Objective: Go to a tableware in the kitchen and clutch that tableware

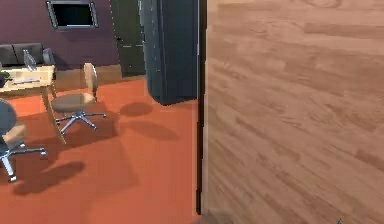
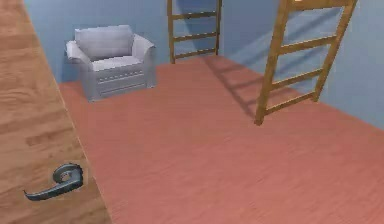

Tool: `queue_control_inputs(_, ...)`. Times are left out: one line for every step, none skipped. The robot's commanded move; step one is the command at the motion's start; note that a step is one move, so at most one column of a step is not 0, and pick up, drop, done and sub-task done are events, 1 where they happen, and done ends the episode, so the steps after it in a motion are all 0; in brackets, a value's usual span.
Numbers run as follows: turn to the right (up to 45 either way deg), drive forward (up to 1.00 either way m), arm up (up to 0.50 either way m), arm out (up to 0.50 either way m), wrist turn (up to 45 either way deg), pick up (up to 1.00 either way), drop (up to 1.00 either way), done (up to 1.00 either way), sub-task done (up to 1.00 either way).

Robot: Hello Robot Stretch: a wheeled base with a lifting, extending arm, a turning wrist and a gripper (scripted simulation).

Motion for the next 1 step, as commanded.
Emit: queue_control_inputs(-21.0,0.00,0.00,0.00,0.0,0.00,0.00,0.00,0.00)
